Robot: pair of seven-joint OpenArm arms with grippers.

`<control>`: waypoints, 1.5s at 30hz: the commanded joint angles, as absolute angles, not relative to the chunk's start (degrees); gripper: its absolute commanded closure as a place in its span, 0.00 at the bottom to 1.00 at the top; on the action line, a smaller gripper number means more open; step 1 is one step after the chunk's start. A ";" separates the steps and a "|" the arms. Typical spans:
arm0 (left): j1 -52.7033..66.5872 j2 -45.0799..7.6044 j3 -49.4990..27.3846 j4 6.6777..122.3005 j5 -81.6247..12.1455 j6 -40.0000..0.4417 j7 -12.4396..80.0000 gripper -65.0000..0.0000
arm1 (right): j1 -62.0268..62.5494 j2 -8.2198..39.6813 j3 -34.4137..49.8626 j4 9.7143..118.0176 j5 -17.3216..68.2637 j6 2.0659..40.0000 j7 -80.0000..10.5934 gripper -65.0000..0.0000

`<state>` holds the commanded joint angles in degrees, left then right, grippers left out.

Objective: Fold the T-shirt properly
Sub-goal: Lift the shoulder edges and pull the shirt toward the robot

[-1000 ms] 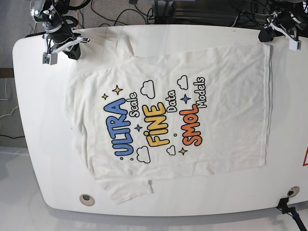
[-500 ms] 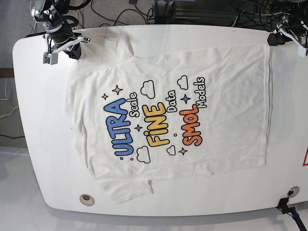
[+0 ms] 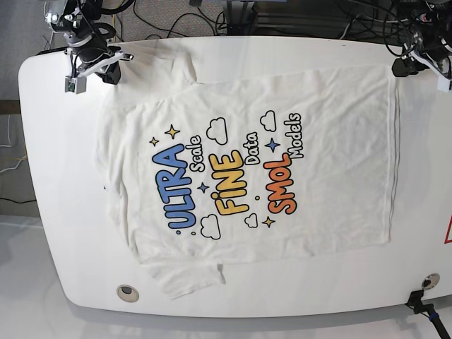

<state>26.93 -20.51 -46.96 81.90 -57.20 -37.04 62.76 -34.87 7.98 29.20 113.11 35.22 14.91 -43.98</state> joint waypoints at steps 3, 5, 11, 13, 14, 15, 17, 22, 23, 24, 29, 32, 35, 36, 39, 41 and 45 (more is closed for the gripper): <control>26.33 -20.51 -46.88 81.50 -56.93 -36.71 62.39 0.61 | -34.96 7.94 29.20 112.95 35.06 14.97 -44.10 1.00; 26.19 -20.49 -46.74 81.26 -57.00 -36.52 62.04 0.60 | -35.01 7.95 29.19 112.95 35.08 14.94 -44.19 1.00; 25.58 -20.57 -44.82 81.24 -56.69 -36.17 61.53 0.59 | -34.94 7.87 29.10 112.99 34.99 15.01 -44.32 1.00; 25.33 -20.59 -44.13 81.40 -56.53 -36.15 61.43 0.59 | -34.94 7.93 29.22 112.88 35.03 15.05 -44.24 1.00; 25.27 -20.52 -43.63 81.43 -56.22 -36.19 61.45 0.59 | -35.16 7.88 29.10 112.98 35.11 14.98 -44.23 1.00; 25.20 -20.49 -43.16 81.31 -55.91 -36.21 61.37 0.59 | -35.03 7.93 29.18 112.92 35.01 15.04 -44.30 1.00; 25.19 -20.44 -42.11 81.59 -54.70 -36.16 61.12 0.60 | -34.95 7.98 28.92 113.00 34.96 15.08 -44.39 1.00; 24.79 -20.26 -42.12 81.03 -55.47 -36.67 60.91 0.58 | -35.09 7.63 29.39 113.12 34.94 14.58 -44.96 1.00; 24.71 -20.18 -41.94 80.87 -55.45 -36.80 60.93 0.58 | -35.05 7.63 29.39 113.24 34.95 14.52 -45.06 1.00; 24.67 -20.17 -41.79 80.75 -55.39 -36.89 60.77 0.59 | -35.13 7.63 29.37 113.16 34.82 14.46 -44.98 1.00; 24.78 -20.12 -41.59 80.48 -55.74 -36.98 61.33 0.59 | -35.15 7.61 29.36 113.03 34.78 14.26 -45.30 1.00; 24.85 -20.16 -41.33 80.23 -55.69 -37.14 61.59 0.59 | -35.22 7.60 29.43 113.11 34.77 14.25 -45.29 1.00; 24.89 -20.05 -40.70 80.22 -55.74 -38.00 61.70 0.63 | -35.16 7.62 29.39 113.00 34.75 14.14 -45.34 1.00; 24.90 -20.06 -40.65 80.20 -55.88 -38.17 61.38 0.70 | -35.17 7.63 29.35 112.99 34.75 14.20 -45.33 1.00; 24.89 -19.98 -40.45 79.96 -56.00 -39.37 59.91 0.99 | -35.14 7.65 29.50 112.98 34.89 14.13 -45.10 1.00; 24.78 -19.91 -40.27 79.89 -56.26 -40.00 59.92 1.00 | -35.16 7.68 29.64 112.90 34.89 14.01 -45.42 1.00; 24.83 -20.08 -40.41 79.88 -56.26 -40.00 60.91 1.00 | -35.30 7.70 29.52 112.97 34.52 13.81 -45.55 1.00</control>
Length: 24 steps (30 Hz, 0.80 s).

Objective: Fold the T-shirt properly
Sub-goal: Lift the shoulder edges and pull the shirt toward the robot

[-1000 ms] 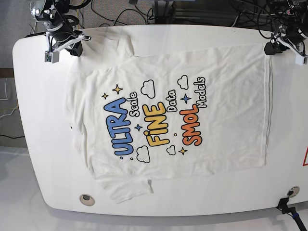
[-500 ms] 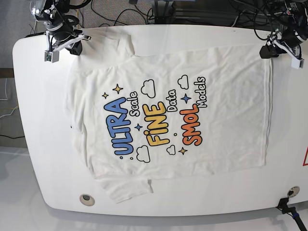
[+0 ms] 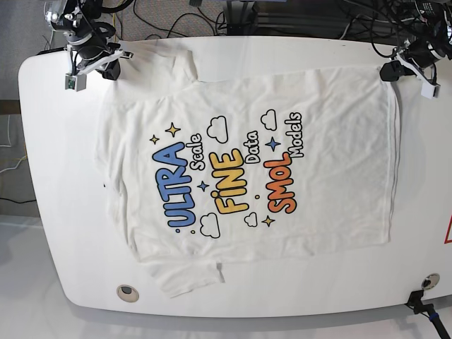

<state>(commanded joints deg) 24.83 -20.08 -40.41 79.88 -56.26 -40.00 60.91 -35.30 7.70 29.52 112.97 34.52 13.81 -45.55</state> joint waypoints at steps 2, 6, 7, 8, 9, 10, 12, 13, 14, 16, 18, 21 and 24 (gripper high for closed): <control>24.90 -20.11 -40.39 80.20 -56.49 -40.00 61.31 1.00 | -35.22 7.62 29.66 113.55 33.87 13.71 -45.54 1.00; 26.37 -19.76 -42.12 80.51 -56.15 -40.00 62.40 1.00 | -35.80 7.70 29.96 113.61 34.01 13.61 -45.09 1.00; 27.32 -19.72 -43.68 81.22 -56.63 -40.00 62.74 1.00 | -36.37 7.70 30.30 113.76 34.25 13.52 -45.03 1.00; 28.22 -19.60 -45.07 82.07 -56.94 -40.00 63.13 1.00 | -36.80 7.74 30.52 113.75 34.51 13.65 -45.10 1.00; 29.14 -19.58 -46.63 82.84 -57.30 -40.00 63.23 1.00 | -37.15 7.76 30.81 113.72 34.66 13.68 -44.97 1.00; 29.99 -19.49 -48.34 83.65 -57.60 -40.00 63.39 1.00 | -37.37 7.83 31.12 113.67 34.81 13.66 -44.83 1.00; 31.70 -19.45 -51.65 85.17 -58.78 -40.00 63.59 1.00 | -37.88 7.89 31.77 113.47 35.00 13.74 -44.85 1.00; 32.54 -19.33 -53.34 85.95 -59.41 -40.00 63.58 1.00 | -37.99 7.97 32.02 113.51 35.05 13.85 -44.76 1.00; 33.43 -19.28 -55.02 86.72 -60.09 -40.00 63.86 1.00 | -38.16 8.06 32.30 113.58 35.16 13.94 -44.74 1.00; 34.35 -19.16 -56.95 87.99 -60.60 -40.00 63.59 1.00 | -37.86 8.38 32.74 113.77 35.12 14.04 -44.30 1.00; 35.02 -19.10 -57.85 89.30 -60.56 -40.00 63.35 1.00 | -37.71 8.77 32.96 114.77 35.24 14.01 -44.17 1.00; 35.24 -19.05 -57.92 90.48 -60.55 -40.00 63.26 1.00 | -36.69 9.54 32.66 116.78 35.23 14.00 -44.14 1.00; 34.94 -19.00 -57.40 91.58 -60.31 -40.00 63.46 1.00 | -35.08 10.20 32.46 119.80 35.08 14.15 -44.63 1.00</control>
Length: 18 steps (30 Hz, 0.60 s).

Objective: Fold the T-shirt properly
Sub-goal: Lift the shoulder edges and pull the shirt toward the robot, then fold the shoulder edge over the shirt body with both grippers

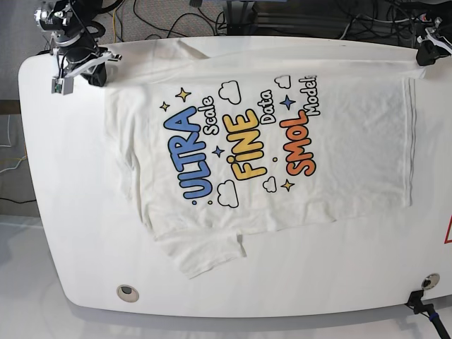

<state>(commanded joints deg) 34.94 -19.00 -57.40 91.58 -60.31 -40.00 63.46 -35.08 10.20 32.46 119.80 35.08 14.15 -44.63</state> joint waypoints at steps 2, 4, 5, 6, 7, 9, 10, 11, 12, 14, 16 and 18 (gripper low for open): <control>34.53 -19.12 -57.28 92.39 -59.97 -40.00 63.29 1.00 | -33.61 10.40 32.29 121.80 34.98 14.11 -44.92 1.00; 33.83 -18.99 -57.05 93.39 -59.23 -40.00 62.97 1.00 | -32.01 10.59 32.13 123.25 35.06 14.05 -45.75 1.00; 33.09 -18.90 -56.87 93.77 -58.86 -40.00 62.95 1.00 | -31.15 10.76 32.19 123.71 34.93 13.98 -46.11 1.00; 32.58 -18.72 -56.78 94.41 -58.36 -40.00 63.06 1.00 | -30.36 10.70 31.83 124.40 34.72 13.92 -46.55 1.00; 31.74 -18.44 -56.61 94.78 -57.92 -40.00 63.03 1.00 | -29.69 10.82 31.71 124.66 34.65 14.00 -46.82 1.00; 29.42 -17.64 -56.28 95.28 -56.49 -40.00 63.45 1.00 | -27.79 11.00 31.07 124.78 34.39 13.97 -46.90 1.00; 28.12 -17.17 -56.00 95.26 -55.79 -40.00 63.46 1.00 | -27.06 11.01 31.00 124.60 33.97 14.07 -46.98 1.00; 26.78 -16.73 -55.75 95.21 -54.79 -40.00 63.59 1.00 | -26.31 10.97 30.58 124.20 33.40 14.11 -46.86 1.00; 29.47 -18.22 -56.65 94.23 -56.85 -40.00 63.84 1.00 | -26.09 11.02 31.31 123.92 34.36 14.13 -47.18 1.00; 27.84 -18.20 -56.15 94.14 -55.77 -40.00 63.41 1.00 | -23.57 10.98 30.91 122.18 32.65 14.10 -47.13 1.00; 26.29 -18.24 -56.11 94.01 -54.52 -40.00 63.23 1.00 | -21.08 10.93 30.67 119.67 30.94 14.43 -47.43 1.00; 24.77 -18.29 -55.89 93.86 -53.23 -40.00 62.53 1.00 | -18.16 11.08 30.20 117.33 29.66 14.63 -47.42 1.00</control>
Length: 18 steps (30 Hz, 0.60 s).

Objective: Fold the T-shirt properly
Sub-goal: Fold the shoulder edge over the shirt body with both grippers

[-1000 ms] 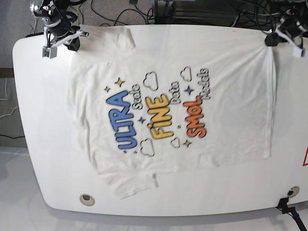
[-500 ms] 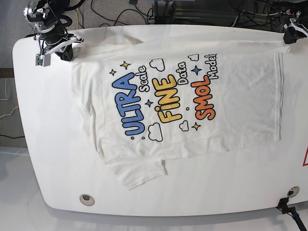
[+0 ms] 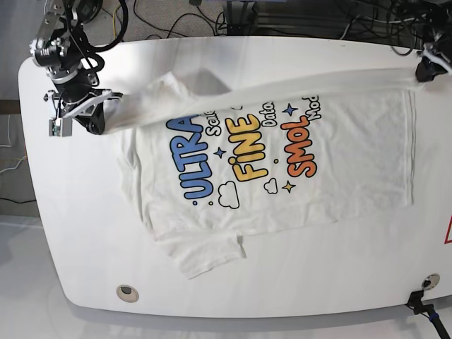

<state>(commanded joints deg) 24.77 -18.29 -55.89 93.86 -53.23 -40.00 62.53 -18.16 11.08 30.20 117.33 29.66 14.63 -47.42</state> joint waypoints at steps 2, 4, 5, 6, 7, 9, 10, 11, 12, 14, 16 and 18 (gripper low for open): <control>23.40 -18.29 -55.75 93.63 -51.55 -40.00 61.81 1.00 | -15.79 11.10 29.33 115.25 28.81 14.63 -47.30 1.00; 22.36 -18.24 -55.58 93.27 -49.73 -40.00 61.21 1.00 | -13.24 11.25 28.09 113.47 28.18 14.85 -47.45 1.00; 21.80 -18.20 -55.50 93.00 -48.86 -40.00 61.10 1.00 | -12.14 11.31 27.41 112.72 28.06 14.83 -47.43 1.00; 21.19 -18.16 -55.34 92.67 -48.34 -40.00 60.79 1.00 | -10.94 11.39 26.83 111.82 28.02 14.94 -47.69 1.00; 20.75 -18.12 -55.23 92.09 -47.72 -40.00 60.46 1.00 | -9.88 11.36 25.92 111.23 27.87 14.96 -47.53 1.00; 19.95 -18.08 -55.21 90.94 -47.34 -40.00 60.41 1.00 | -8.24 11.68 24.33 109.66 28.15 15.02 -47.63 1.00; 19.45 -18.17 -55.22 90.34 -47.16 -40.00 60.44 1.00 | -7.52 11.74 23.61 109.02 28.18 14.95 -47.85 1.00; 19.08 -18.01 -55.05 89.76 -47.30 -40.00 60.33 1.00 | -6.82 11.89 22.94 108.24 28.20 15.05 -47.84 1.00; 18.80 -17.99 -54.98 89.34 -47.59 -40.00 60.37 1.00 | -6.30 11.95 22.39 107.65 28.30 14.99 -47.99 1.00; 18.26 -17.95 -55.17 88.31 -47.93 -40.00 60.20 1.00 | -5.40 12.12 21.75 106.59 28.45 15.09 -48.00 1.00; 17.90 -18.01 -54.93 87.58 -48.40 -40.00 59.88 1.00 | -4.98 12.28 21.58 105.86 28.35 15.27 -47.82 1.00; 17.52 -18.10 -54.79 86.83 -48.54 -40.00 59.71 1.00 | -4.85 12.29 21.73 105.79 28.35 15.42 -47.92 1.00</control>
<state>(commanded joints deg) 17.52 -18.10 -54.79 86.83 -48.54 -40.00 59.71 -4.85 12.29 21.73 105.79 28.35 15.42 -47.92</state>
